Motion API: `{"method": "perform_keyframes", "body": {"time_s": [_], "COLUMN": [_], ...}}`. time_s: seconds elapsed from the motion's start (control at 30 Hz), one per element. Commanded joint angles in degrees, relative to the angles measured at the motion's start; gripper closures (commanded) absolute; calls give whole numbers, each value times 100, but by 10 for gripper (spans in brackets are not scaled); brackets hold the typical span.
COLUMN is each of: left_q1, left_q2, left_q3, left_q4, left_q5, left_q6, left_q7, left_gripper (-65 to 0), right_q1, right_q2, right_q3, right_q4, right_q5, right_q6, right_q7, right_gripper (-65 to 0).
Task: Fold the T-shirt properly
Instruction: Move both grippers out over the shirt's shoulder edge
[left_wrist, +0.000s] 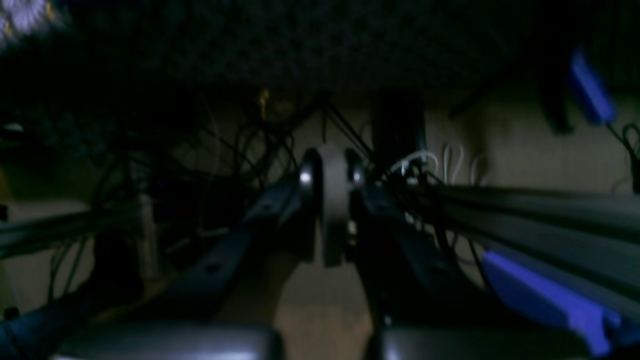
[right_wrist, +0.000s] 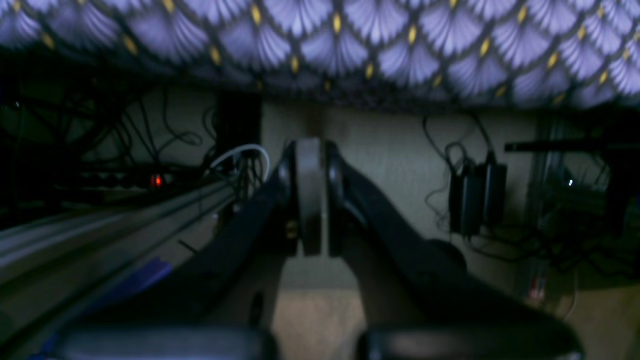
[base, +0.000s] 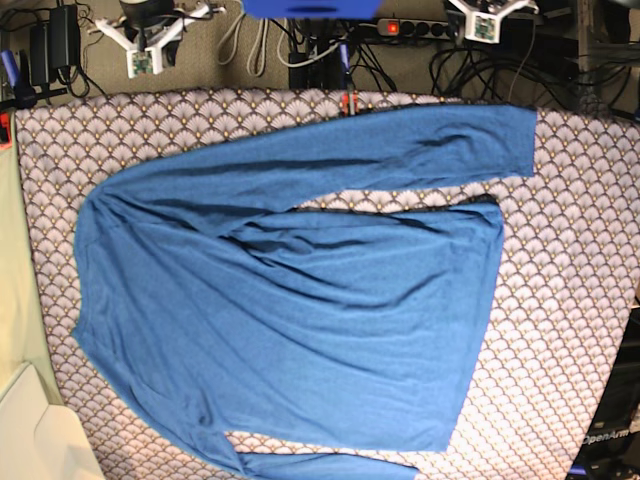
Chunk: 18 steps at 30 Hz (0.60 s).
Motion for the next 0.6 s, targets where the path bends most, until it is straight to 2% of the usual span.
{"method": "perform_keyframes", "body": {"time_s": [0.0, 0.07, 0.13, 0.17, 0.27, 0.33, 0.4, 0.47, 0.57], "left_q1": [176, 211, 255, 264, 273, 273, 273, 264, 194], "left_q2": [-23, -23, -23, -23, -23, -23, -23, -23, -5], "left_q3": [-64, -100, -108, -108, -100, -82, -73, -91, -117], "left_q4": [187, 372, 504, 565, 688, 794, 846, 882, 882], "left_q5": [10, 10, 10, 10, 10, 10, 10, 10, -122], "left_q6": [40, 40, 40, 40, 40, 31, 31, 31, 31], "left_q7": [-111, -111, -102, -102, -102, -120, -120, -129, -129], "left_gripper": [-5, -7, -45, -84, -254, -365, -433, -459, -463], "right_q1": [-50, -41, -32, 3, 126, 179, 249, 302, 478], "right_q2": [53, 62, 71, 80, 80, 80, 80, 80, 80], "right_q3": [43, 87, 131, 131, 131, 131, 131, 131, 166], "right_q4": [106, 124, 141, 150, 150, 150, 185, 194, 212], "right_q5": [1, 1, 1, 1, 1, 1, 1, 1, 1], "right_q6": [-34, -34, -34, -34, -25, -25, -25, -25, -25], "right_q7": [90, 116, 125, 134, 134, 134, 134, 134, 134], "right_gripper": [-14, -52, -110, -141, -231, -263, -275, -276, -277]}}
